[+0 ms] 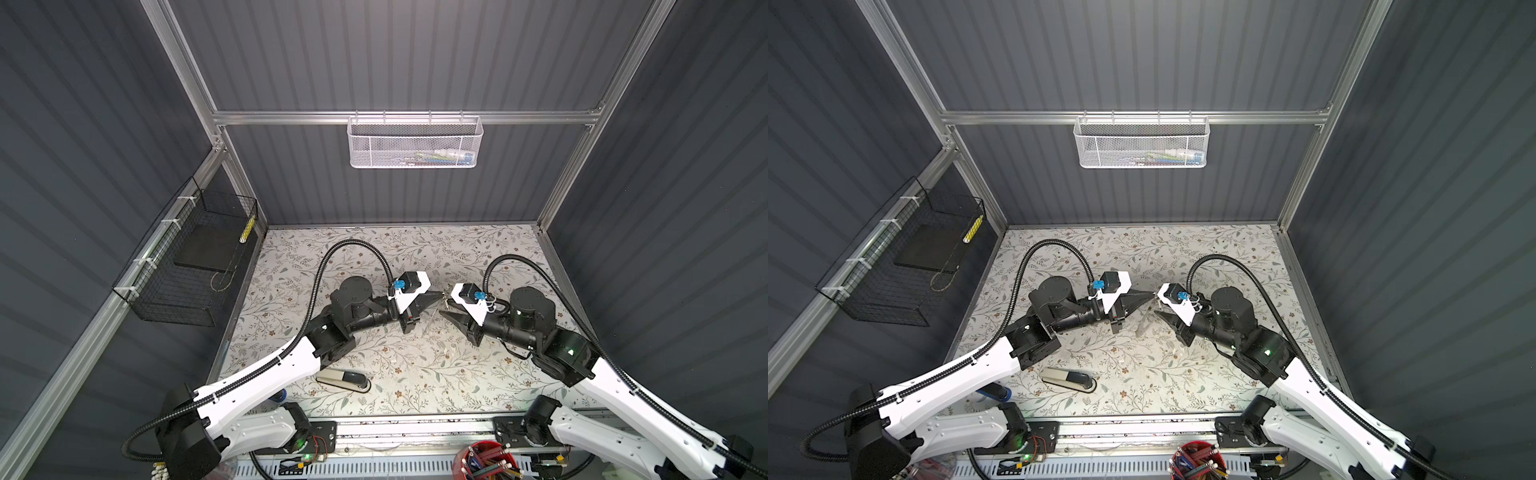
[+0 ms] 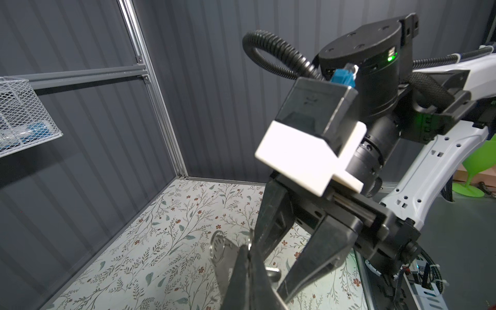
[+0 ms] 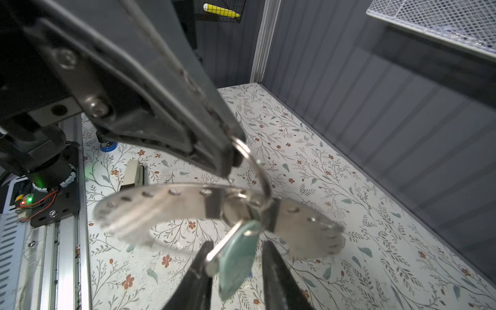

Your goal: Put the keys on the keyring

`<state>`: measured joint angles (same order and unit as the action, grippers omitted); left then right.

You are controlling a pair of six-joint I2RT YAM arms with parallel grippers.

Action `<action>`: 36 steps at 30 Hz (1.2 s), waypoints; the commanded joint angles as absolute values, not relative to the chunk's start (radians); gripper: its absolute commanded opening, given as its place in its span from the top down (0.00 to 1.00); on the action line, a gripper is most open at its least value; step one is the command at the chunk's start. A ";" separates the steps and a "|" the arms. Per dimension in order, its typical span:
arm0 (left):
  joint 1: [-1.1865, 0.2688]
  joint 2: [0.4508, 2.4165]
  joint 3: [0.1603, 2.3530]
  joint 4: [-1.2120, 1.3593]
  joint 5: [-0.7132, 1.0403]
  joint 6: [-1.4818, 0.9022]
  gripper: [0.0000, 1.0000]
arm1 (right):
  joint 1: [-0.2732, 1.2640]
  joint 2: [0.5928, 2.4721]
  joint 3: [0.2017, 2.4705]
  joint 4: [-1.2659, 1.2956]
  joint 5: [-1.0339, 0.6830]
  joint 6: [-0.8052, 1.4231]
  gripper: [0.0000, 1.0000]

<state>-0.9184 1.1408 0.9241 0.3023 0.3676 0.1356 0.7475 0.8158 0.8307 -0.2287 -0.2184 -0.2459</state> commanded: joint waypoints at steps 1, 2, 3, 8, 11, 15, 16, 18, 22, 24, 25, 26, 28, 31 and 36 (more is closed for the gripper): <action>-0.922 1.118 0.912 0.372 0.374 0.110 1.00 | 0.754 0.801 0.847 -0.172 -0.226 -0.230 0.66; -0.921 1.118 0.911 0.374 0.375 0.110 1.00 | 0.755 0.799 0.843 -0.163 -0.230 -0.229 0.66; -0.921 1.119 0.912 0.377 0.376 0.109 1.00 | 0.758 0.797 0.839 -0.157 -0.229 -0.230 0.67; -0.921 1.119 0.909 0.388 0.379 0.107 1.00 | 0.761 0.798 0.840 -0.163 -0.226 -0.239 0.82; -0.921 1.120 0.914 0.392 0.385 0.107 1.00 | 0.762 0.802 0.844 -0.176 -0.202 -0.245 0.94; -0.922 1.124 0.911 0.406 0.390 0.101 1.00 | 0.763 0.804 0.844 -0.175 -0.221 -0.254 1.00; -0.921 1.123 0.909 0.411 0.391 0.100 1.00 | 0.763 0.806 0.846 -0.176 -0.231 -0.255 1.00; -0.922 1.124 0.903 0.426 0.390 0.094 1.00 | 0.769 0.813 0.845 -0.172 -0.253 -0.260 1.00; -0.921 1.126 0.895 0.434 0.393 0.092 1.00 | 0.789 0.823 0.857 -0.180 -0.263 -0.287 1.00; -0.921 1.126 0.890 0.436 0.392 0.093 1.00 | 0.799 0.825 0.867 -0.186 -0.252 -0.297 1.00; -0.921 1.127 0.888 0.436 0.392 0.094 1.00 | 0.803 0.826 0.872 -0.191 -0.243 -0.301 1.00; -0.921 1.126 0.885 0.434 0.392 0.094 1.00 | 0.807 0.824 0.877 -0.193 -0.228 -0.303 1.00; -0.920 1.127 0.884 0.430 0.394 0.094 1.00 | 0.810 0.820 0.888 -0.208 -0.198 -0.312 1.00; -0.921 1.120 0.877 0.427 0.398 0.097 1.00 | 0.810 0.798 0.900 -0.223 -0.144 -0.328 1.00; -0.921 1.109 0.872 0.420 0.397 0.107 1.00 | 0.810 0.771 0.908 -0.245 -0.108 -0.337 1.00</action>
